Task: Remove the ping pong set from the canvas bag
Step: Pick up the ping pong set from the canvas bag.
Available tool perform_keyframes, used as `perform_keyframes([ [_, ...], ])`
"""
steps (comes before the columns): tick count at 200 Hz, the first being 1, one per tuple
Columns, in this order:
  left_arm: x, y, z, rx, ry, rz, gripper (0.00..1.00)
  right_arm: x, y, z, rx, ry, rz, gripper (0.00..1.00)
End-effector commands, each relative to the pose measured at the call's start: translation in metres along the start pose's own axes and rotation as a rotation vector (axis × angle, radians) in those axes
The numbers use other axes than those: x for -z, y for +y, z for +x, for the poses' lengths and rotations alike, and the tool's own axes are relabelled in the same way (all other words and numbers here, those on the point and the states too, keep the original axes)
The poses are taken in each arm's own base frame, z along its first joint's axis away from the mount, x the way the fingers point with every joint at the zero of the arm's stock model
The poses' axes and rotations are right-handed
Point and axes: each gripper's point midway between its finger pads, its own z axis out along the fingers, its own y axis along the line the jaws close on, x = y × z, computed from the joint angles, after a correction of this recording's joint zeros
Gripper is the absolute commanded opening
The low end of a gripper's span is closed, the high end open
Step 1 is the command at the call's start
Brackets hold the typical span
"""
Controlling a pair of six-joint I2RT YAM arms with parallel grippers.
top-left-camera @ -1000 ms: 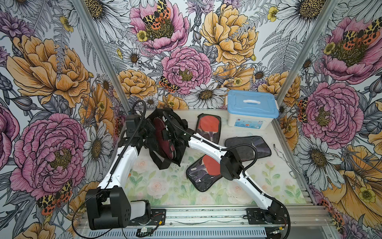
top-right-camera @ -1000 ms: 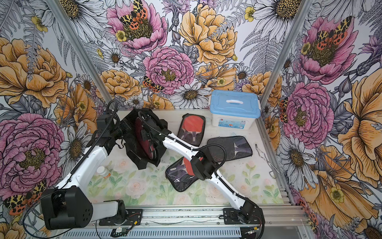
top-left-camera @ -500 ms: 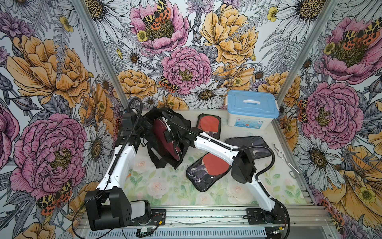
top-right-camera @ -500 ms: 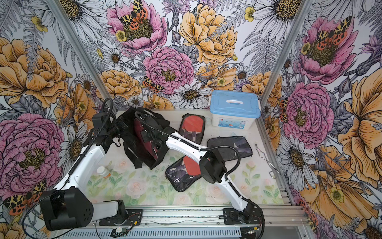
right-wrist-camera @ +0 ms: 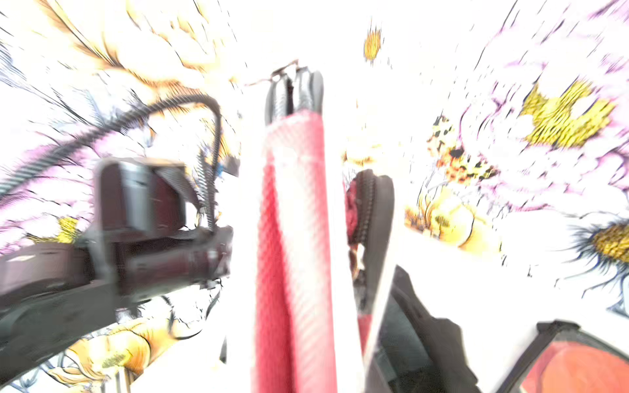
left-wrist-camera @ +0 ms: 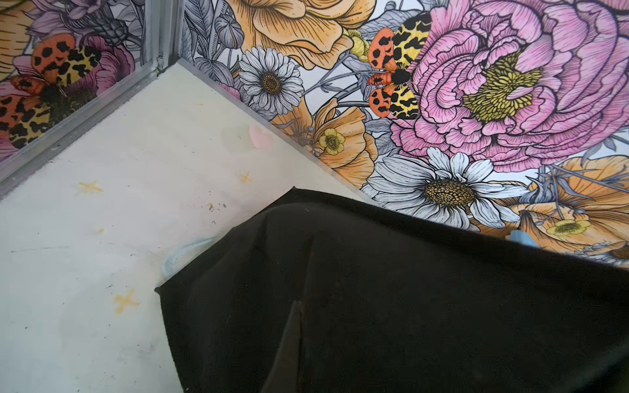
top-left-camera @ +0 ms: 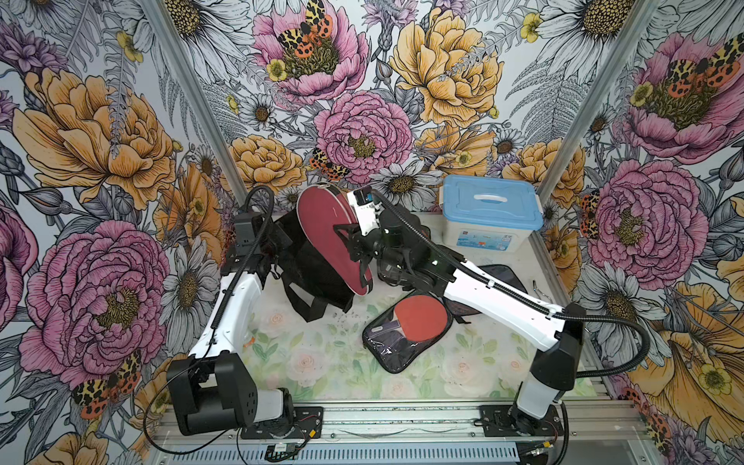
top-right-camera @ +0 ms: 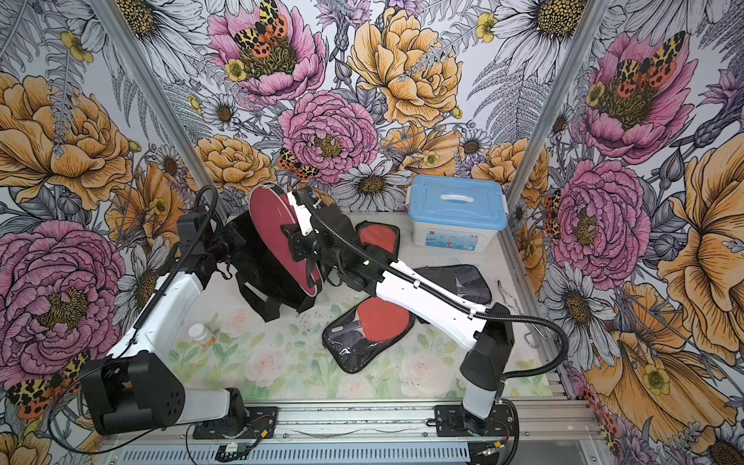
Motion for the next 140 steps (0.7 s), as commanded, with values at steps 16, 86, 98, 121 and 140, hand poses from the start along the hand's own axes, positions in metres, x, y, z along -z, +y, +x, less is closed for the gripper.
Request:
perform_keyframes([
  [16,-0.002,0.008,-0.048,0.017,-0.095,-0.032,0.00,0.054,-0.011,-0.071,0.070,-0.250,0.074,0.00],
  [86,-0.049,0.047,-0.090,0.141,-0.048,-0.059,0.00,0.016,-0.057,0.015,0.325,-0.059,0.255,0.00],
  [98,-0.058,0.053,-0.093,0.158,-0.026,-0.064,0.00,0.003,-0.060,0.032,0.394,-0.026,0.269,0.00],
  [121,-0.074,0.063,-0.095,0.166,0.015,-0.080,0.00,-0.023,-0.062,0.064,0.540,0.033,0.281,0.00],
  [140,-0.090,0.072,-0.091,0.168,0.050,-0.101,0.00,-0.044,-0.059,0.090,0.648,0.071,0.272,0.00],
])
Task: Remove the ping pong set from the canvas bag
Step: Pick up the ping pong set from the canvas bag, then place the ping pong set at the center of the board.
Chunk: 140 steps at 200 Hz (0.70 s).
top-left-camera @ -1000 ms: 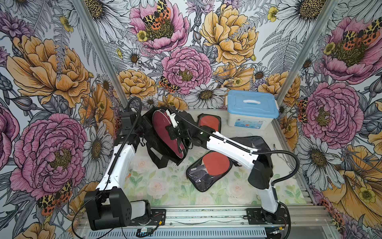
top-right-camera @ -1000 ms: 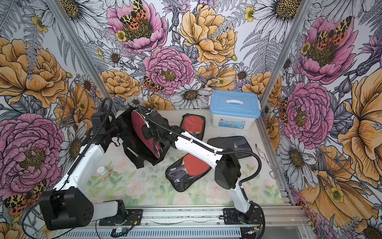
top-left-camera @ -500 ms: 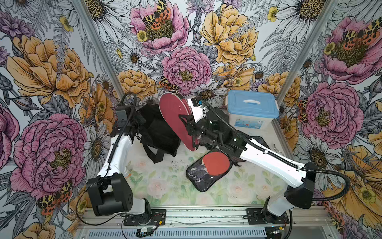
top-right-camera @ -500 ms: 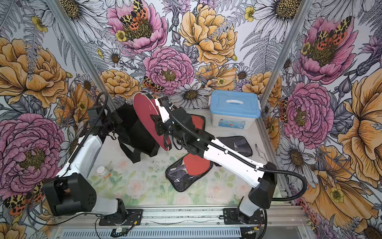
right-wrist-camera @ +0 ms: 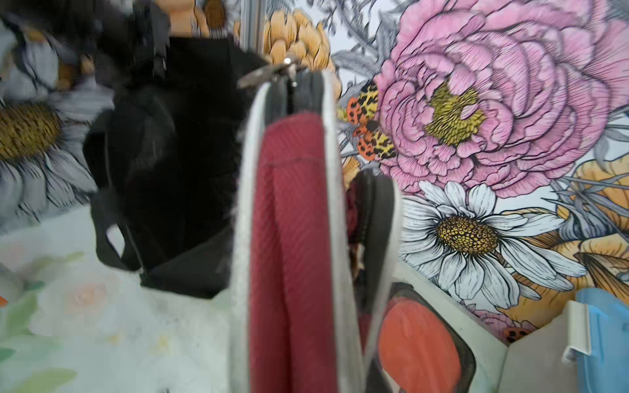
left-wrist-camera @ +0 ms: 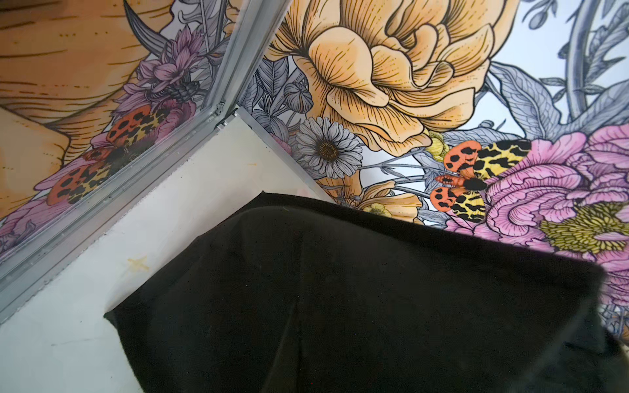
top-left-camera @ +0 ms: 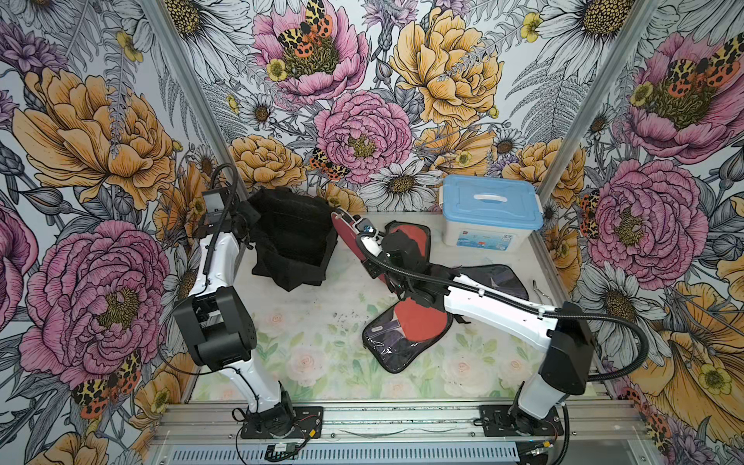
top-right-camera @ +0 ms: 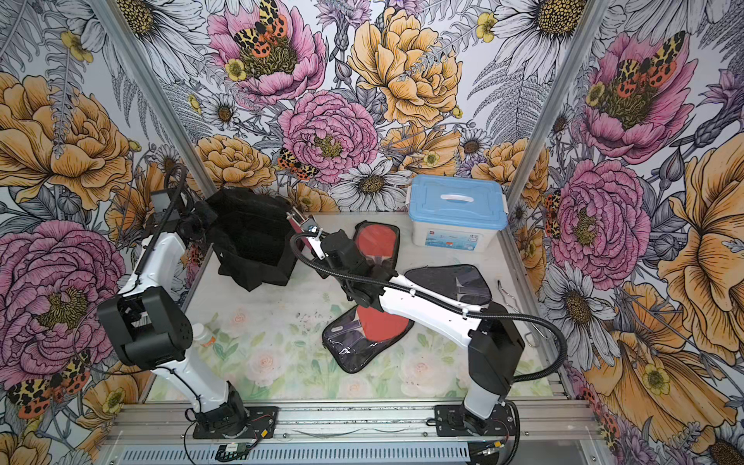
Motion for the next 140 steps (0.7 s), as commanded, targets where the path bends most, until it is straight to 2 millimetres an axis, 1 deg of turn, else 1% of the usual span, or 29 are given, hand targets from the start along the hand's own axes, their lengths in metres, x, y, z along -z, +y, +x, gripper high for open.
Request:
perform_keyframes([
  [1,-0.014,0.008,0.002,0.010,0.049,-0.009,0.00,-0.010,0.003,-0.033,0.144,-0.137,0.067,0.00],
  [27,-0.023,0.013,-0.001,0.017,0.060,-0.023,0.00,-0.034,0.027,-0.013,0.268,-0.133,0.051,0.00],
  [54,-0.031,0.015,-0.001,0.009,0.080,-0.034,0.00,-0.054,0.059,0.007,0.383,-0.137,0.003,0.00],
  [75,-0.031,0.013,-0.002,0.007,0.079,-0.031,0.00,-0.072,0.082,0.026,0.477,-0.111,-0.045,0.00],
  [92,-0.029,0.008,-0.003,0.003,0.079,-0.016,0.00,-0.089,0.100,0.047,0.544,-0.076,-0.106,0.00],
  [105,-0.025,0.004,-0.005,-0.001,0.071,-0.008,0.00,-0.100,0.110,0.059,0.586,-0.060,-0.128,0.00],
  [117,-0.023,0.001,-0.007,-0.004,0.066,0.000,0.00,-0.110,0.116,0.069,0.608,-0.047,-0.143,0.00],
  [140,-0.019,0.002,-0.013,-0.003,0.052,-0.003,0.00,-0.129,0.125,0.084,0.640,-0.011,-0.162,0.00],
])
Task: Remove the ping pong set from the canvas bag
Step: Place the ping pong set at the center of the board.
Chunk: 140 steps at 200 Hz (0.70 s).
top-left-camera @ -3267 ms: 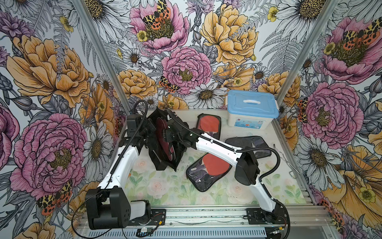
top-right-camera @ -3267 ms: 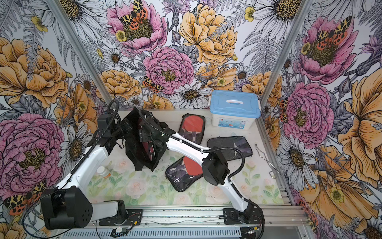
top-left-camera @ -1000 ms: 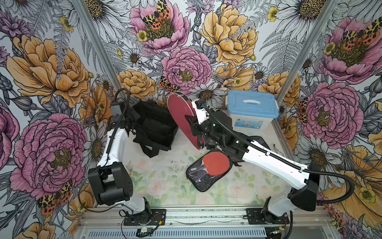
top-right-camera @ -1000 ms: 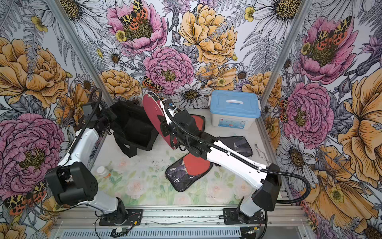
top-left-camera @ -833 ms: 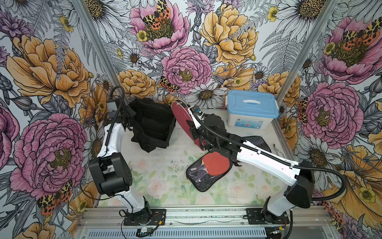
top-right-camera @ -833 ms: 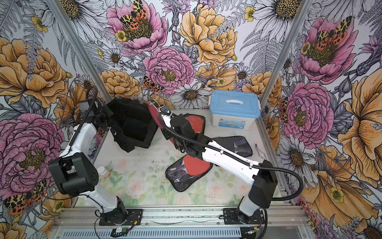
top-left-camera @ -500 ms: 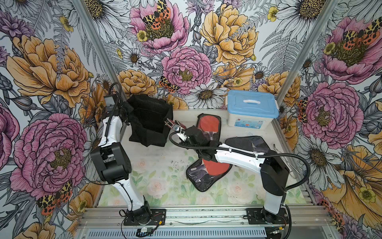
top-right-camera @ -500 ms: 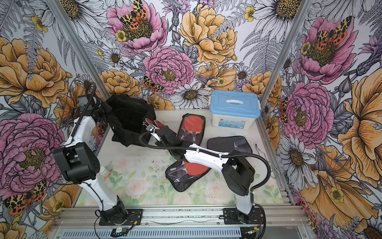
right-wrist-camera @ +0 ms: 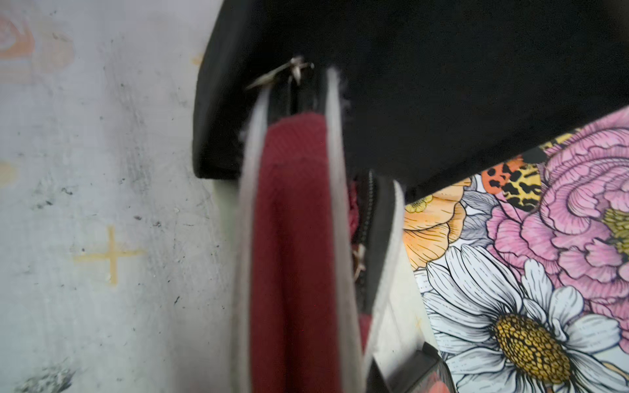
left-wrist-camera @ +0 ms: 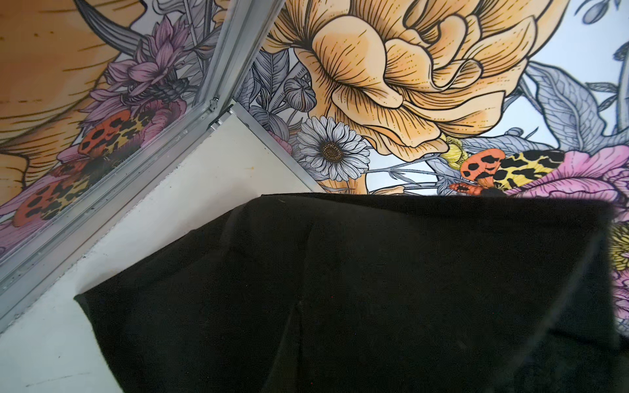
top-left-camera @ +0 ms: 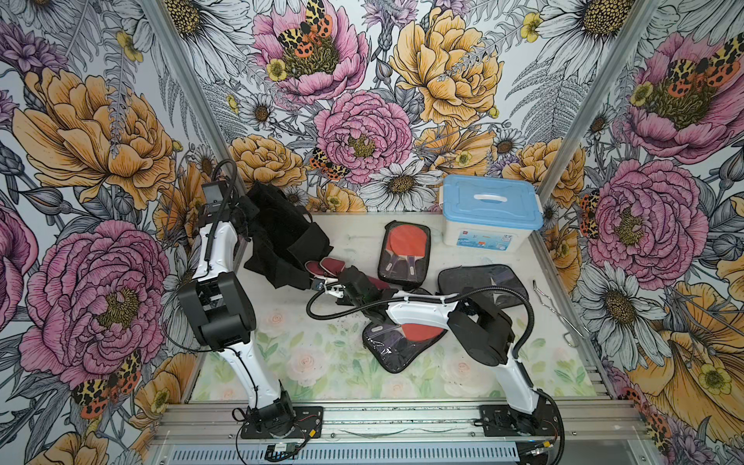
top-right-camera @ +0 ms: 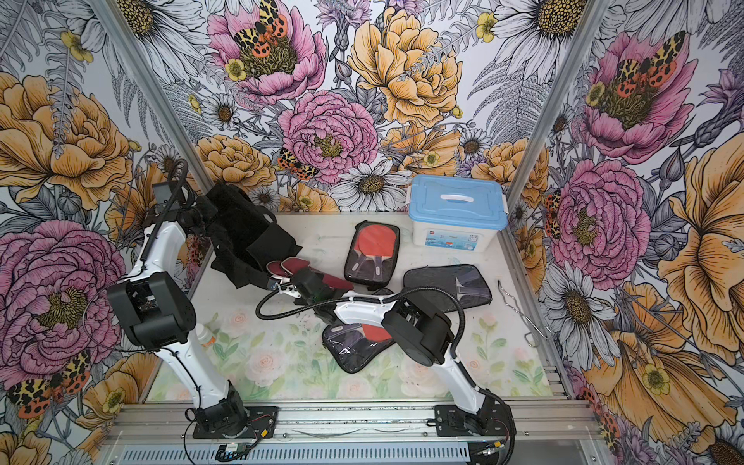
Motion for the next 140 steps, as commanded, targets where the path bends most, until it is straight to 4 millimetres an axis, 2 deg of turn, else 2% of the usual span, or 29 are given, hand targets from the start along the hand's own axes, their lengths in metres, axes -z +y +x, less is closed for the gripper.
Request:
perform_keyframes([
  [1,0.008,0.001,-0.006,0.001,0.003,0.001,0.00,-0.013,-0.003,-0.029,0.052,-0.085,-0.004,0.00],
  [32,0.006,0.004,-0.006,0.008,0.007,-0.003,0.00,-0.032,0.011,-0.018,0.062,-0.057,-0.036,0.00],
  [82,0.002,0.003,0.000,-0.011,0.018,-0.007,0.00,-0.045,0.019,-0.011,0.037,-0.050,-0.050,0.00],
  [118,-0.002,-0.001,0.006,-0.021,0.028,-0.008,0.00,-0.050,0.021,-0.005,0.037,-0.046,-0.061,0.00],
  [140,-0.006,-0.003,0.006,-0.024,0.030,-0.006,0.00,-0.047,0.029,-0.003,0.043,-0.041,-0.077,0.00],
])
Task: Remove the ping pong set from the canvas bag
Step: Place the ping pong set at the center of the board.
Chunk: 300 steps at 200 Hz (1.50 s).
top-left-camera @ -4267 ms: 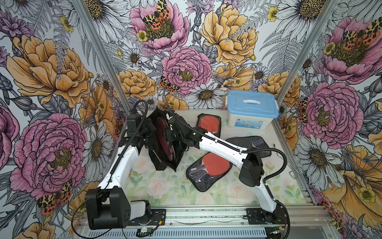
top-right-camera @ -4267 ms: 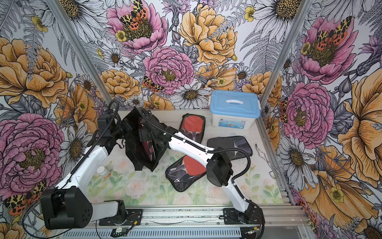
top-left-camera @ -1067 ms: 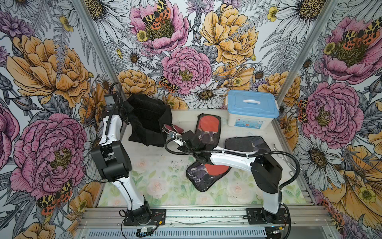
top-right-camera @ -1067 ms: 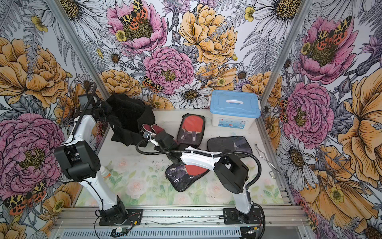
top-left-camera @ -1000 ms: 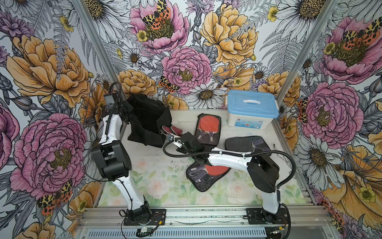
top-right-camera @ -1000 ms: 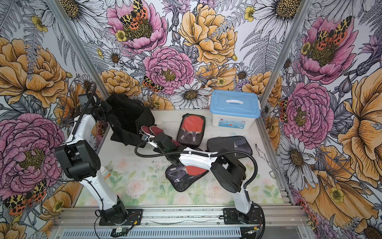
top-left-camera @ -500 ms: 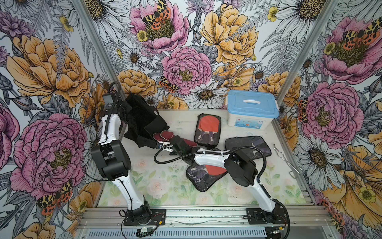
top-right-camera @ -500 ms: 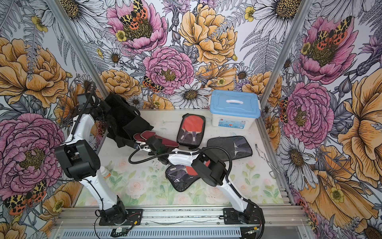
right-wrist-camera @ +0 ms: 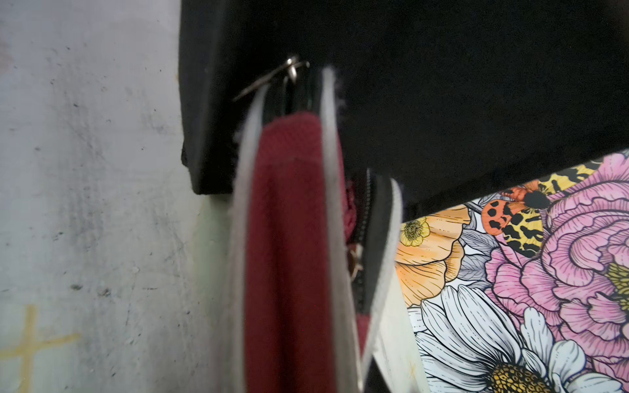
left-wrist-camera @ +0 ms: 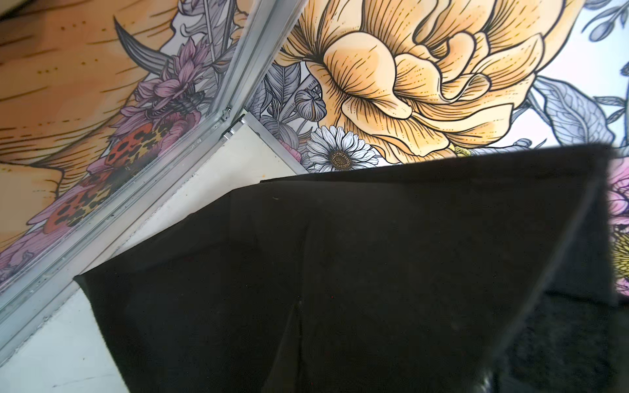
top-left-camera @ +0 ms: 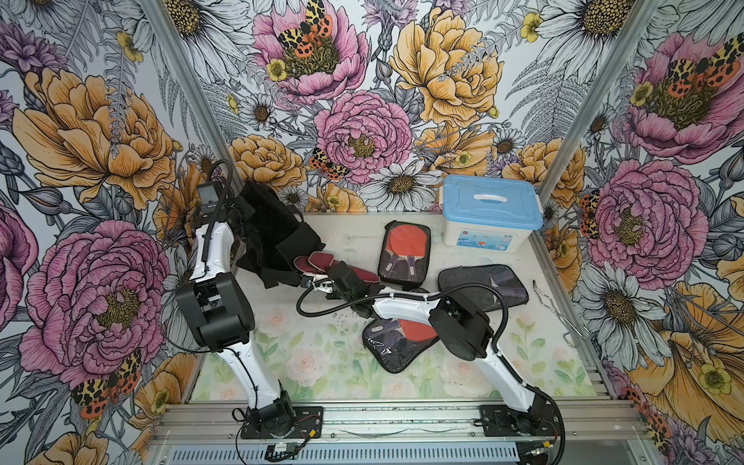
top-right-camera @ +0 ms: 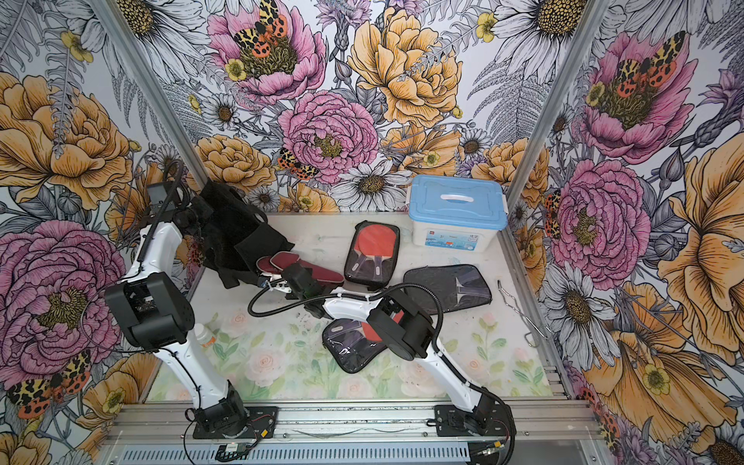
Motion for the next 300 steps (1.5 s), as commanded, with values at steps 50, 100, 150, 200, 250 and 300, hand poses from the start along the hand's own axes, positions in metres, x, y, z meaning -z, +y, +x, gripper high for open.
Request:
perform_keyframes([
  [50,-0.005,-0.012,0.010,-0.023,0.033,0.006,0.00,0.006,0.045,0.013,-0.009,-0.010,-0.116,0.33],
  [100,0.001,-0.018,0.009,-0.033,0.022,0.008,0.00,0.042,0.029,-0.017,-0.173,-0.097,-0.144,0.72],
  [150,-0.003,-0.023,0.012,-0.046,0.027,0.006,0.00,0.087,0.012,-0.044,-0.381,-0.199,-0.261,0.89],
  [200,-0.015,-0.035,0.011,-0.082,0.044,0.010,0.00,0.119,-0.046,-0.061,-0.683,-0.302,-0.269,0.92],
  [250,-0.021,-0.051,0.010,-0.190,0.058,-0.028,0.30,0.139,-0.104,-0.054,-0.947,-0.353,-0.225,0.91],
  [300,-0.007,-0.069,0.016,-0.323,0.029,-0.046,0.75,0.170,-0.140,-0.042,-1.035,-0.382,-0.191,0.93],
])
